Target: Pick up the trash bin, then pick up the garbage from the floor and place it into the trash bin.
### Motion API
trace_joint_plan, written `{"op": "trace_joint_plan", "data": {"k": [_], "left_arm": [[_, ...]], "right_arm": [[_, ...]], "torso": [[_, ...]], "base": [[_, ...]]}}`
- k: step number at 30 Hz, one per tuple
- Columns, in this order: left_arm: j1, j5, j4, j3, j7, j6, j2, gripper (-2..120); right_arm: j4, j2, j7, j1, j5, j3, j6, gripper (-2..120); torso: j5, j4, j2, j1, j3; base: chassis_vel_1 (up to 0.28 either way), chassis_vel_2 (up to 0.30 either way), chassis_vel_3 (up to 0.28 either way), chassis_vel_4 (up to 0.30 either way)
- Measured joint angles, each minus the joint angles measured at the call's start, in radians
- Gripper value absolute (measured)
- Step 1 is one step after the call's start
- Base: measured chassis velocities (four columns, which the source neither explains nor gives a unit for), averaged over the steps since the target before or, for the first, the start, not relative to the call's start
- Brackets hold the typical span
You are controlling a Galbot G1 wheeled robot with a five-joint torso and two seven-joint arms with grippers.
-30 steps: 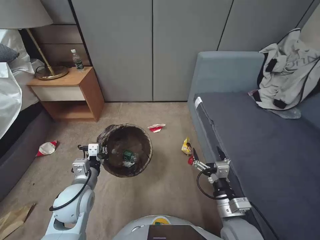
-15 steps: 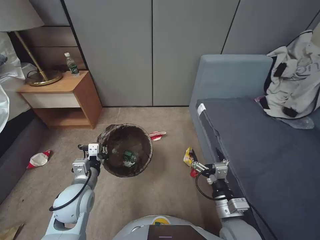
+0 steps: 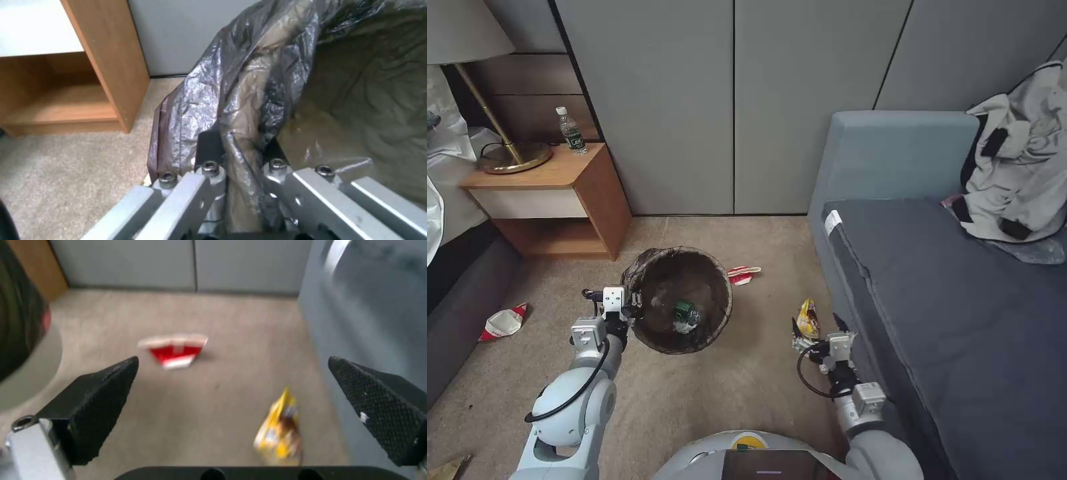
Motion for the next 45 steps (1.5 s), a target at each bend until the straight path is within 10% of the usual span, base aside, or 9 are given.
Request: {"op": "trace_joint_plan", "data": {"k": [19,45], "left_arm": [[0.007,-0.014,-0.009,-0.002,0.001,-0.002,0.007,3],[0.003,-0.024,0.012,-0.003,0.019,-0.013,0.024,3]], "right_arm": [[-0.31,0.018,-0.027,0.199,0.138,-0.006,-0.159,100],[-0.686,0.028,0.078,0.395,0.271,0.013,-0.132,100]], "torso": [[0.0,-0.0001,0.0,0.0,0.0],[0.0001,-0.0002,0.0,0.0,0.0]], "base": [[0.0,0.0,0.0,0.0],[0.0,0.0,0.0,0.0]]}}
